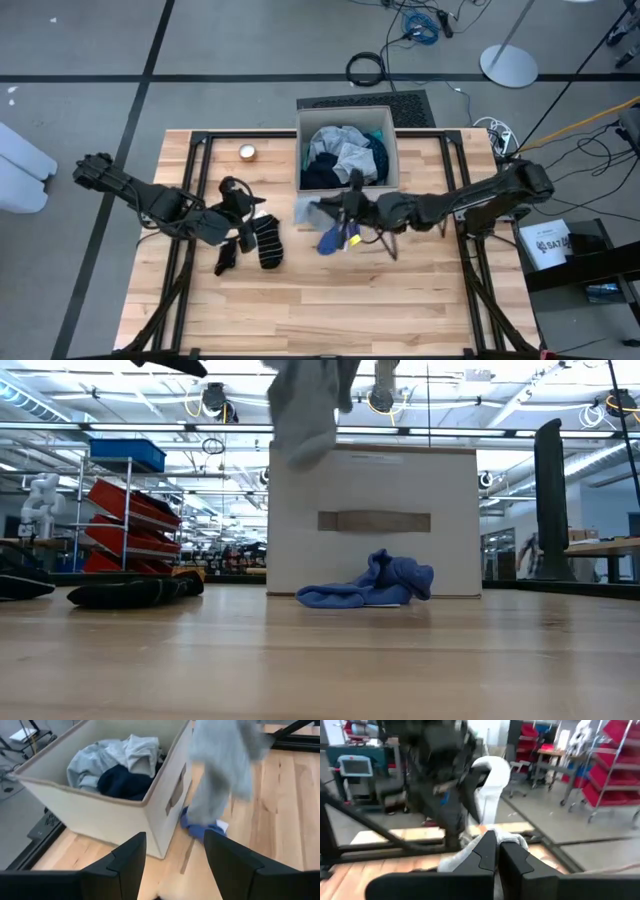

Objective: Sort clothes
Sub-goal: Put the gray sock into the laundry organizer

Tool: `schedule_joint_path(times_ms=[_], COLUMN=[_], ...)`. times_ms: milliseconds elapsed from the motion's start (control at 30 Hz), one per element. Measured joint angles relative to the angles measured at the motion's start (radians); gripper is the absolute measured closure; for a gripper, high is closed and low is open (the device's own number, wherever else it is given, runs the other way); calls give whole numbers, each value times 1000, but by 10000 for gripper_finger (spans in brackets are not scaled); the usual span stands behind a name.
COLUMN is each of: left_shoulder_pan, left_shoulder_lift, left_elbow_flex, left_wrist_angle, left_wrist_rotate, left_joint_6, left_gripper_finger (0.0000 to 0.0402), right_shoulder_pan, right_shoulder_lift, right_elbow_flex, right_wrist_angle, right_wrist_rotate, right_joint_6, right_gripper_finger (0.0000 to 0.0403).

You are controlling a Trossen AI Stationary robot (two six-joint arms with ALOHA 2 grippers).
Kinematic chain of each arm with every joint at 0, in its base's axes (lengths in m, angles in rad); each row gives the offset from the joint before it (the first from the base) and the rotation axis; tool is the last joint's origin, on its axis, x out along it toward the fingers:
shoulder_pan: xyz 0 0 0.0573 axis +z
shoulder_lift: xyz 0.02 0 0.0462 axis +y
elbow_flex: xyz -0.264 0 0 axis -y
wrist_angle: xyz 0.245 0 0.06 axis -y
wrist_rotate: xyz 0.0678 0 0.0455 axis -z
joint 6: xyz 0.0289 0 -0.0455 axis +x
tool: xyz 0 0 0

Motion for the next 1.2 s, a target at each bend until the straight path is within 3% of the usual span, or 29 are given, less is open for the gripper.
schedule_joint_path(times_ms=[267, 533, 767, 1100, 1200], left_shoulder_pan=[0, 0, 4, 14, 14], left_shoulder_lift=[-1, -1, -1, -1, -1], left_elbow_flex=[-64, -208, -313, -317, -317], left_wrist_angle=[-45, 69, 251, 319, 327], left_wrist_rotate=[-8, -15, 52, 115, 116], left_joint_6=[-85, -109, -32, -25, -10], left_gripper_finger=[191, 191, 191, 191, 191], right_shoulder_pan=[-60, -238, -434, -633, -667], right_shoulder_lift=[-169, -276, -278, -236, -188], right_elbow_flex=[0, 0, 0, 0, 0], right_wrist_angle=[-38, -140, -264, -405, -410], right_wrist_rotate=[57, 54, 47, 41, -16], right_joint_6=[-127, -150, -106, -40, -14], right_gripper_finger=[403, 403, 403, 403, 403])
